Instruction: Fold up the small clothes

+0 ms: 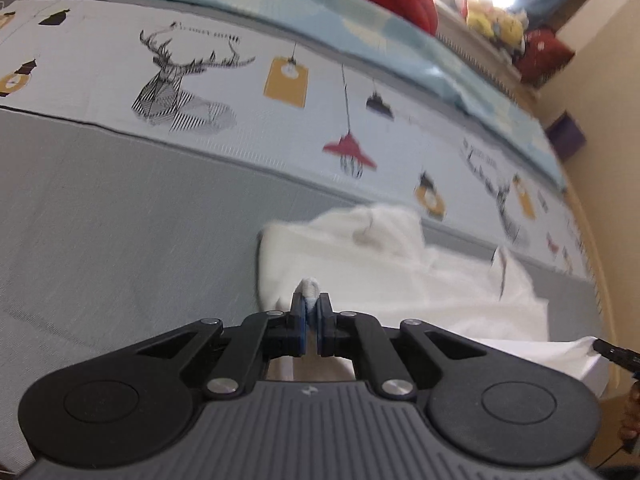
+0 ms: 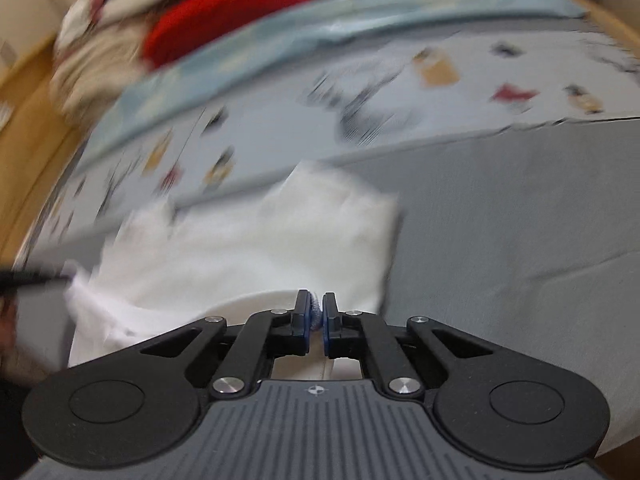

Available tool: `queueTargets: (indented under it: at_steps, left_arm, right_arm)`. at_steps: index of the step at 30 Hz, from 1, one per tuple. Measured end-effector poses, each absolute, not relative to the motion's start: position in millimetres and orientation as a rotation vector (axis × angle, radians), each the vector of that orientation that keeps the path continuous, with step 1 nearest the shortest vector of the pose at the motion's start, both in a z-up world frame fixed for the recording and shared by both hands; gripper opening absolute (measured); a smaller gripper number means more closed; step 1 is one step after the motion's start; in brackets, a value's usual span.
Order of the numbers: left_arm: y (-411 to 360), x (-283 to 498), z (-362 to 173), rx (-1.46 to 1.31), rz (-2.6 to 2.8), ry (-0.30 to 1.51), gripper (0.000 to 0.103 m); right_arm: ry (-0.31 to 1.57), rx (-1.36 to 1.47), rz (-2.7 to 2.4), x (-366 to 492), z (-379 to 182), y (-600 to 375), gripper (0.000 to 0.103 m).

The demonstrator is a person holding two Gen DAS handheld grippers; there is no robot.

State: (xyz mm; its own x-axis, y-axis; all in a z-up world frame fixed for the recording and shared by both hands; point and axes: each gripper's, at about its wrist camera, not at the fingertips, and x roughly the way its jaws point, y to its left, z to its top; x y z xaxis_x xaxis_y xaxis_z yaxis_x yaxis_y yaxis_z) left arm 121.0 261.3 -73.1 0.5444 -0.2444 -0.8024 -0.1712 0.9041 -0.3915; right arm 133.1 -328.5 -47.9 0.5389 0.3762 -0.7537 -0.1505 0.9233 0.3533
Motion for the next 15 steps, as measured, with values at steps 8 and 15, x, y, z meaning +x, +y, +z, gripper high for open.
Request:
queueTargets:
  at_steps: [8, 15]
  left_arm:
    - [269, 139, -63, -0.582, -0.001, 0.891, 0.024]
    - [267, 145, -83, -0.52, 0.007, 1.036, 0.035]
  right_arm:
    - [0.675, 0.315, 0.061, 187, -39, -317, 0.005]
    - [0.833, 0.352, 0.054, 202, -73, -323, 0.018]
